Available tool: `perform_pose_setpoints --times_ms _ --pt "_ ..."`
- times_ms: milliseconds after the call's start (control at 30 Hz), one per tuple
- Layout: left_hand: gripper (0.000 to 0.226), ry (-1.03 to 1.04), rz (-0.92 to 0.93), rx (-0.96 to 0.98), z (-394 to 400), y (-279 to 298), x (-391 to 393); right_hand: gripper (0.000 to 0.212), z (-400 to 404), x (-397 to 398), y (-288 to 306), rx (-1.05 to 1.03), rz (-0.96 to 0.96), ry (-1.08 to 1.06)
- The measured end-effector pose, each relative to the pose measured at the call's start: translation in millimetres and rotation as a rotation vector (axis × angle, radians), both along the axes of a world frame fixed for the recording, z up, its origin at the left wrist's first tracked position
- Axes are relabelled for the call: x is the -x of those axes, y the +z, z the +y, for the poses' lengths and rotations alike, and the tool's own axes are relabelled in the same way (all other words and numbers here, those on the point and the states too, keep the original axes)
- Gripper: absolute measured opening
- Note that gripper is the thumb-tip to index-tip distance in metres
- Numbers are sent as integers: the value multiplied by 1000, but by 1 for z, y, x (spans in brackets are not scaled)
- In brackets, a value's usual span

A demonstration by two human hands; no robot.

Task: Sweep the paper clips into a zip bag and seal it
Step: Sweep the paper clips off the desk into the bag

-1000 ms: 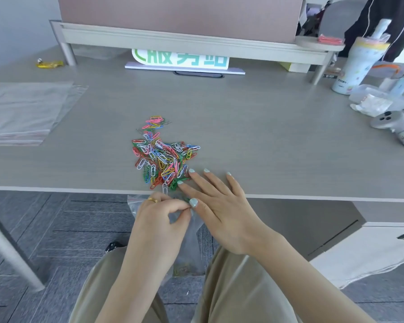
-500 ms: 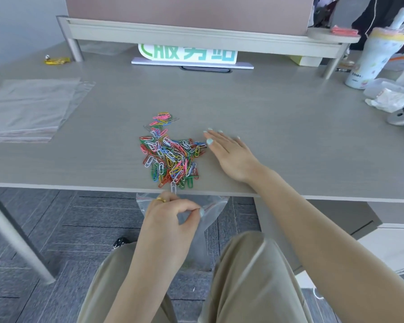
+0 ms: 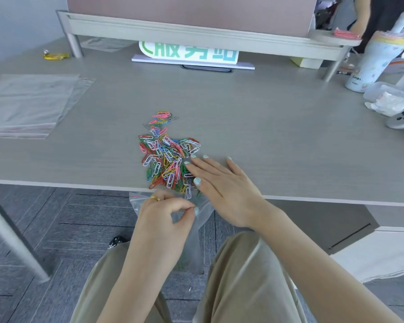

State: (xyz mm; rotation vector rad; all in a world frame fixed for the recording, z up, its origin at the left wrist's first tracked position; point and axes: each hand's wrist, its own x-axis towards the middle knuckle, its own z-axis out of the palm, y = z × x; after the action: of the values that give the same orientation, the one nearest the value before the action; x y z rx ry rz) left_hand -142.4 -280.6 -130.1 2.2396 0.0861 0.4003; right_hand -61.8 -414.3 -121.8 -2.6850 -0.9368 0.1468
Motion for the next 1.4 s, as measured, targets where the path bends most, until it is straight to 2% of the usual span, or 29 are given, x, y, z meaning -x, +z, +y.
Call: perform_pose_setpoints --times_ms 300,567,733,1000,1233,1400 --pt "11 -17 -12 37 4 7 -1 57 2 10 -3 -85 33 9" --pt "9 -31 -8 14 -2 4 1 53 1 14 2 -183 82 -32" --pt "10 -34 -5 9 -2 4 2 65 -15 16 -8 -74 -166 -125" --pt "9 -22 8 27 -1 5 2 46 -8 25 -21 -52 -352 -130" --pt "8 -28 5 22 1 4 4 49 -4 30 -14 -119 -188 -38" --pt "9 -14 6 16 6 5 5 48 -6 31 -13 -171 -143 16"
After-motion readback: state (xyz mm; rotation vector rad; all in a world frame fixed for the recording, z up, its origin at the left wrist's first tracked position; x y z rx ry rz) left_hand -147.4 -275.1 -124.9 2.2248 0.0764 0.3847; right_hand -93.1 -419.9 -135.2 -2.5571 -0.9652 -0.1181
